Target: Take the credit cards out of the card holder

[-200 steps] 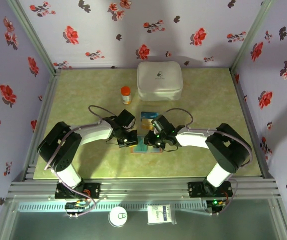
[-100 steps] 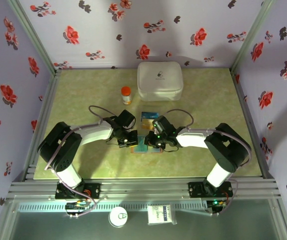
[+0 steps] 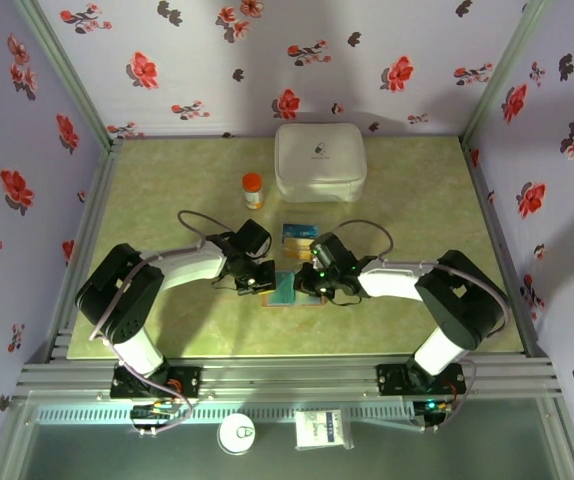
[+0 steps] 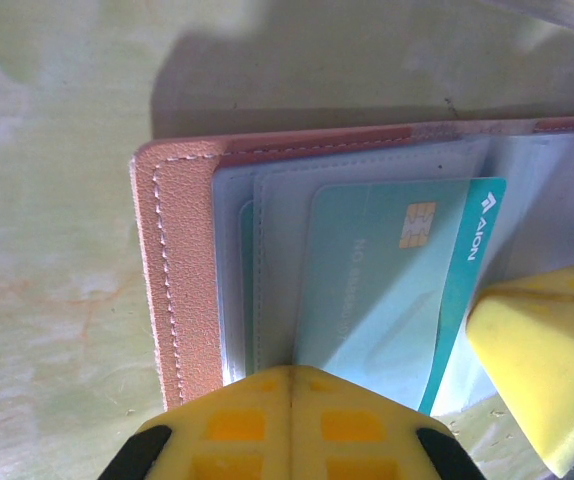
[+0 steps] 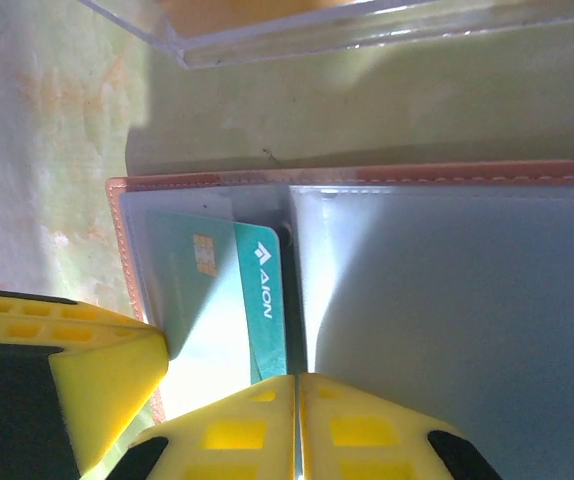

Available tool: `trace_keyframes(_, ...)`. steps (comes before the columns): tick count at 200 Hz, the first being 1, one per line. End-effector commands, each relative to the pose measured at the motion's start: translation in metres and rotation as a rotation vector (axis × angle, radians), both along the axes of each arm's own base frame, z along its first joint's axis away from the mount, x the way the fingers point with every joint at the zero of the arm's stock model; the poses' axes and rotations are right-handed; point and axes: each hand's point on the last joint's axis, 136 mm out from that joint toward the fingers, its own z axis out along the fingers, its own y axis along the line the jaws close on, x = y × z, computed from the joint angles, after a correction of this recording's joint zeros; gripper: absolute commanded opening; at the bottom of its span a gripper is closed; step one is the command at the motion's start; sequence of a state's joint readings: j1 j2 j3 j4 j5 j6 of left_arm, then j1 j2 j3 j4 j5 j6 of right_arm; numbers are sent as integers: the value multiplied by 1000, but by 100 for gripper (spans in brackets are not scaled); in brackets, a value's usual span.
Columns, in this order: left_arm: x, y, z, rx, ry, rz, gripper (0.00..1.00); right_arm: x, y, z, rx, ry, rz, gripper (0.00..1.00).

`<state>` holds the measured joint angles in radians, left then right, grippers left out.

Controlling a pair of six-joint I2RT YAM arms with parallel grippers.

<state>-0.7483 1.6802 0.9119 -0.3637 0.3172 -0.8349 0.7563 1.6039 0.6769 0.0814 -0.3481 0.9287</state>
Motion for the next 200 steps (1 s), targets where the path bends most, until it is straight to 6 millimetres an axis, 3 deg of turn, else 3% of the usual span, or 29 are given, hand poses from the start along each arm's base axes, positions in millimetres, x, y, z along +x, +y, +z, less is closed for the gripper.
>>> trace_keyframes(1, -6, 5, -6, 44, 19, -19, 0, 0, -6, 3, 1, 1, -20, 10)
trace_keyframes(87, 2, 3, 16, 25, -38, -14, 0, 3, 6, 10, 71, -11, 5, 19)
trace_keyframes(155, -1, 14, 0, 97, -19, -17, 0, 2, 14, 17, 83, -21, 38, 19)
trace_keyframes(200, -1, 15, -3, 107, -13, -22, 0, -5, 22, 7, 59, 10, 72, 19)
